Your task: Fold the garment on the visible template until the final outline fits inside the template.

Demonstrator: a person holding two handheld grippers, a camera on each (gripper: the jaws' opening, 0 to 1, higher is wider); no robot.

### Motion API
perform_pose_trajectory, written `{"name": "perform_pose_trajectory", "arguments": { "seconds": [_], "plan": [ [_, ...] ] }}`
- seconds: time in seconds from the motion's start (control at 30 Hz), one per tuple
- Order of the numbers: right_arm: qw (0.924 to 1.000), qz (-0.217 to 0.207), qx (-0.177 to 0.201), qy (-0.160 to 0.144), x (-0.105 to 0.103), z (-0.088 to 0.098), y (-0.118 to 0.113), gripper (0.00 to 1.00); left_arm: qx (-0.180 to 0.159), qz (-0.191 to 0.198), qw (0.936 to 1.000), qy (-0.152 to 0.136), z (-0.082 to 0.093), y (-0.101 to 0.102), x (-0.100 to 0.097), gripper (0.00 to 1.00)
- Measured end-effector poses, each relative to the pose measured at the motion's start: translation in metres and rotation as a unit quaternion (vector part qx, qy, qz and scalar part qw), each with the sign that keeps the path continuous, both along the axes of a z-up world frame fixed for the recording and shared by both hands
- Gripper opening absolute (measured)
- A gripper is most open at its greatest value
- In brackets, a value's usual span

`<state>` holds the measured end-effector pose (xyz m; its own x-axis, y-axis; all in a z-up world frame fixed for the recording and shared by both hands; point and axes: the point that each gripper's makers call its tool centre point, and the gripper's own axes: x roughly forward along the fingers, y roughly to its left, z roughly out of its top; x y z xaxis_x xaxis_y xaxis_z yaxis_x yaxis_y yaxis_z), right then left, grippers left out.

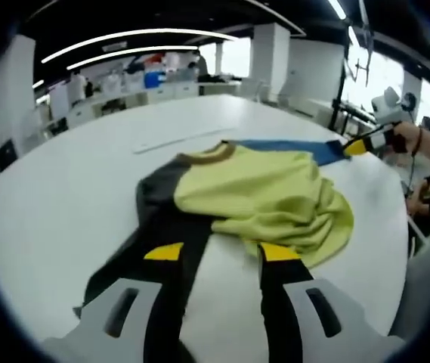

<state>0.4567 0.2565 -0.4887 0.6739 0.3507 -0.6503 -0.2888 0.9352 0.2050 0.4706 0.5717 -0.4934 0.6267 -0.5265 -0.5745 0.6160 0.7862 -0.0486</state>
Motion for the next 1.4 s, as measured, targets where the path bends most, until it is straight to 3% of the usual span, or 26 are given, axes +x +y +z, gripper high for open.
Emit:
{"name": "perform_pose_trajectory", "arguments": {
  "seconds": [0.33, 0.63, 0.87, 1.1, 1.27, 1.4],
  "plan": [
    [0.9994, 0.034, 0.001, 0.007, 0.003, -0.015, 0.030, 0.46, -0.005, -0.009, 0.9999, 0.009, -0.011, -0.020, 0.002, 0.31],
    [0.9981, 0.059, 0.007, 0.014, 0.007, -0.029, 0.054, 0.42, 0.001, -0.011, 0.9995, 0.028, -0.027, -0.024, 0.000, 0.28],
    [0.9972, 0.073, 0.003, 0.016, 0.010, -0.044, 0.070, 0.32, -0.002, -0.003, 0.9993, 0.038, -0.036, -0.028, 0.001, 0.21],
    [0.9967, 0.081, -0.009, 0.002, 0.013, -0.044, 0.075, 0.27, -0.005, 0.000, 0.9992, 0.041, -0.037, -0.030, 0.001, 0.18],
    [0.9960, 0.085, -0.025, -0.010, 0.015, -0.046, 0.078, 0.21, -0.007, -0.002, 0.9987, 0.050, -0.042, -0.034, -0.002, 0.10],
    [0.9950, 0.089, -0.041, -0.019, 0.015, -0.048, 0.082, 0.08, -0.014, -0.002, 0.9985, 0.052, -0.042, -0.037, -0.001, 0.06]
  ]
}}
